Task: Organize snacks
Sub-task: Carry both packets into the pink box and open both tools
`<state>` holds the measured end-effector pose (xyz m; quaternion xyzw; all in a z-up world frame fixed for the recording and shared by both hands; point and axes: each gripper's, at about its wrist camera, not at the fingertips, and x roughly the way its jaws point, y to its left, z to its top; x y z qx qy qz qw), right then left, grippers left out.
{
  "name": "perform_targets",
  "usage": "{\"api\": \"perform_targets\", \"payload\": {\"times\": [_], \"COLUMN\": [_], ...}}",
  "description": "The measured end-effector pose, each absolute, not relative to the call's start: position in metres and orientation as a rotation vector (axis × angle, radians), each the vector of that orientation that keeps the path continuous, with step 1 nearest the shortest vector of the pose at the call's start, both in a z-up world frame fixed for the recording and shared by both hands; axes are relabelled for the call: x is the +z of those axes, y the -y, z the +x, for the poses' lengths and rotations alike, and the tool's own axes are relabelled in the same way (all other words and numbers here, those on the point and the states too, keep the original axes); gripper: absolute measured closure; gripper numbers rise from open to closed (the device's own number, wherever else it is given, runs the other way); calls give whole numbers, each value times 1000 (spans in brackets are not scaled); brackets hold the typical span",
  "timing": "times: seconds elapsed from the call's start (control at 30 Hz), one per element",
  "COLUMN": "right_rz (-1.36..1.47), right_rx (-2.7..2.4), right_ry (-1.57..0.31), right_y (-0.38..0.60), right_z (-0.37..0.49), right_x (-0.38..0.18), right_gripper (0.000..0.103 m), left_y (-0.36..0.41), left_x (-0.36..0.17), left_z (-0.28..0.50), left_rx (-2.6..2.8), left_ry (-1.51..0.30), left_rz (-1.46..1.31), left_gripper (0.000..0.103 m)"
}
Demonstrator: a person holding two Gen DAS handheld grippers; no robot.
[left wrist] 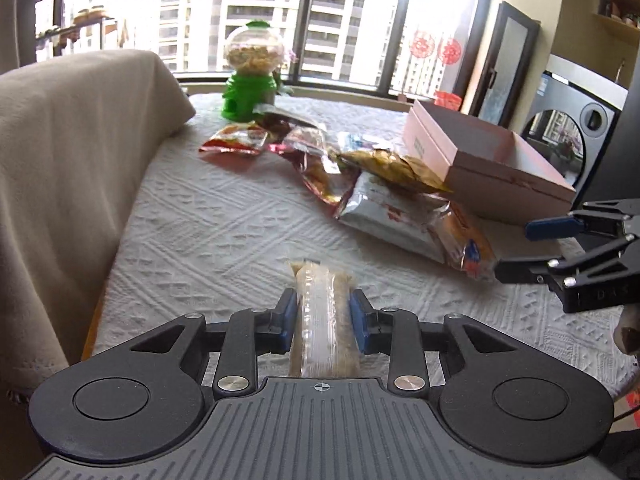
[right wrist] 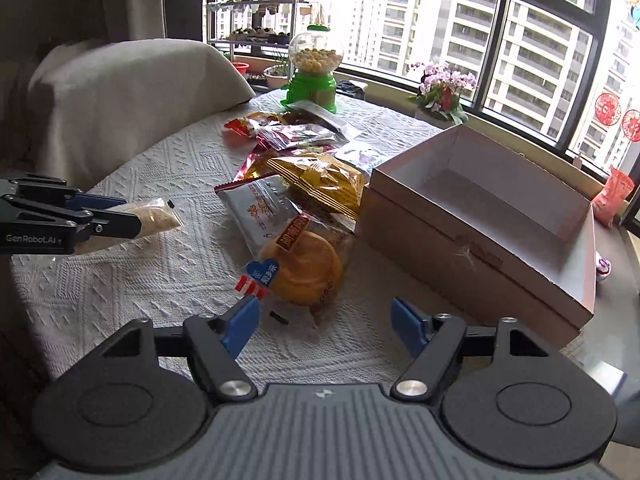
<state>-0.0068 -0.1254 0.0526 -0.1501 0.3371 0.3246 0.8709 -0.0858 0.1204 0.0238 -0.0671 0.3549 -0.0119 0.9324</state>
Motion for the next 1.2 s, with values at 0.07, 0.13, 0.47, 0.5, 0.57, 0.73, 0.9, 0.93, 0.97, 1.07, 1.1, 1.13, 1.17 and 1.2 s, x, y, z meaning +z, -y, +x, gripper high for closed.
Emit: {"api": "perform_targets", "payload": {"times": [0.07,0.13,0.47,0.5,0.57,0.73,0.9,0.93,0.97,1.07,1.1,1.13,1.17,1.2], "right_rz": [-247,-147,-153,-167,-195,-185,-185,-177,-169,-166,-169,-171,-175,-181], "right_rx": [673,655,679,682,661,530,437,439,444,444,443,441,438,431], "right_ry": [-736,-781,-817,-800,-760,-682,-651,-653,-658,-654,-645,-635,-621,-604], "right_y": [120,112,96,105,124,183,203,205,206,208,211,212,215,216], "right_z": [1,15,20,12,-1,-17,-11,-8,-7,-2,0,3,5,14], "right_x": [52,48,37,42,50,70,73,72,71,70,72,75,80,86], "right_gripper": [29,28,46,46,46,46,46,47,47,47,47,47,47,47], "left_y": [-114,-110,-93,-86,-73,-30,25,32,37,42,38,32,26,13], "left_x": [18,19,50,61,80,123,109,98,88,58,54,53,54,59], "left_z": [-84,-85,-91,-88,-79,-17,100,119,134,169,175,176,176,174], "left_rx": [-30,-23,-151,-179,-219,-351,-397,-380,-368,-365,-367,-368,-369,-368], "left_ry": [-759,-765,-665,-621,-541,-417,-530,-570,-603,-691,-695,-681,-659,-633], "left_rz": [-109,-84,-70,-65,-53,-47,-105,-107,-106,-117,-129,-154,-184,-229], "left_gripper": [67,67,70,70,70,70,70,70,70,69,70,71,71,71]}}
